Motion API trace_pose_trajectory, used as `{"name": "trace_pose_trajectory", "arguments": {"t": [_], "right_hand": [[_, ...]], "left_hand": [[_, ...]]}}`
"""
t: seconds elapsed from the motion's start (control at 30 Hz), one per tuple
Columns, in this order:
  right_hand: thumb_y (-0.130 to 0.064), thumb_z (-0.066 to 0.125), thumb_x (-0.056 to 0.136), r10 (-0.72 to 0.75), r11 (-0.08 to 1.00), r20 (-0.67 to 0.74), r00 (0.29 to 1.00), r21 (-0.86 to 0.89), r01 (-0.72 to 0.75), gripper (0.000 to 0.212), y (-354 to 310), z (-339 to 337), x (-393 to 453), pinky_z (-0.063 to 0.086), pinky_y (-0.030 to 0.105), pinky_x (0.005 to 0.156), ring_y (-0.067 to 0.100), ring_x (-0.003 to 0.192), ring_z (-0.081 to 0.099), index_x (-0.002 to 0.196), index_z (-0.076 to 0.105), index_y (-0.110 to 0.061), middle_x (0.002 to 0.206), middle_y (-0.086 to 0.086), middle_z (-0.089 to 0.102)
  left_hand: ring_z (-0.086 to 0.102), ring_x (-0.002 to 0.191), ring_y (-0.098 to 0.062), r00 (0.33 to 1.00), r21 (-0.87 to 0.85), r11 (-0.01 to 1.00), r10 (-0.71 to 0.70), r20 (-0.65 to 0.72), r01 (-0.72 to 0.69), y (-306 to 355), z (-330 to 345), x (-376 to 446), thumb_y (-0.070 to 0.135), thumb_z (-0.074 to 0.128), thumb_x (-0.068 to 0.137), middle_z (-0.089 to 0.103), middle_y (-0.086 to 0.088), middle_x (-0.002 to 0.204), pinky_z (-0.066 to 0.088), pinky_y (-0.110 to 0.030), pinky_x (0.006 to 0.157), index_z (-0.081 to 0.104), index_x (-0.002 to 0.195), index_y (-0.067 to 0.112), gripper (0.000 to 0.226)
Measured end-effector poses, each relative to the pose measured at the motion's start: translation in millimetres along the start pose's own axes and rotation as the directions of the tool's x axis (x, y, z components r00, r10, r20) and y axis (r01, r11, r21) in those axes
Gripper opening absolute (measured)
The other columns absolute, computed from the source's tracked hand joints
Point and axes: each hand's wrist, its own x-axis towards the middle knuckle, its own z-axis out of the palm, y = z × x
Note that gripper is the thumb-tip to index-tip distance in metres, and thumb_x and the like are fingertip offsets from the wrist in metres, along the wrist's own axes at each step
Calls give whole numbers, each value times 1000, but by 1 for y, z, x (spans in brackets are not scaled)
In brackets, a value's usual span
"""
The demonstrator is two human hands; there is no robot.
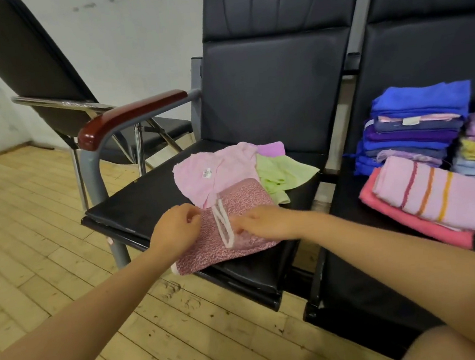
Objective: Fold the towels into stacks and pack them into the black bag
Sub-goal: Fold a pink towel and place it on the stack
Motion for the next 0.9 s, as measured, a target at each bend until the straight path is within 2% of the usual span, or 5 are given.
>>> {"name": "trace_pose_trajectory", "arguments": {"t": [0.17, 0.3, 0.4, 0.57, 0.9], "right_hand": [[-30, 52, 94, -47, 994, -244, 969, 84, 70, 34, 24, 8, 4, 44, 32, 78, 21, 83, 55, 99, 70, -2, 95, 18, 67], [-27, 61, 87, 95, 995, -528, 844, 65, -71, 39, 41, 5, -2, 38, 34, 95, 19, 117, 40, 124, 57, -18, 120, 4, 52], [-37, 66, 84, 348, 918, -406, 845, 329, -220, 47, 53, 2, 1, 42, 32, 80, 23, 107, 54, 119, 58, -8, 113, 8, 58], [-33, 68, 86, 345, 832, -248, 905, 527, -173, 28, 49, -4, -3, 37, 24, 59, 11, 67, 54, 72, 63, -9, 75, 1, 61], [-10, 65, 78, 418, 535, -232, 878, 844, -32, 8, 35, -29, -14, 40, 28, 64, 19, 75, 52, 74, 58, -11, 81, 8, 56]], "left_hand": [[63, 74, -26, 997, 27, 998, 48, 59, -50, 2, 7, 1, 23, 44, 96, 67, -9, 80, 52, -44, 68, 67, 85, 7, 30], [60, 69, -25, 993, 9, 997, 77, 94, -78, 5, 14, 2, 32, 44, 97, 65, -9, 77, 51, -49, 66, 67, 84, 6, 37], [62, 79, -27, 991, -68, 998, 20, 131, -11, 15, 16, -1, 39, 41, 99, 67, -12, 88, 49, -44, 75, 66, 90, 4, 44], [60, 89, -18, 979, -183, 982, -5, 204, 43, 31, 22, -10, 40, 45, 99, 65, 4, 97, 47, -34, 82, 63, 104, 23, 25], [54, 98, -12, 971, -358, 931, 149, 188, -74, 58, 34, -15, 19, 62, 91, 55, 6, 117, 42, -24, 85, 51, 134, 30, 46]]}}
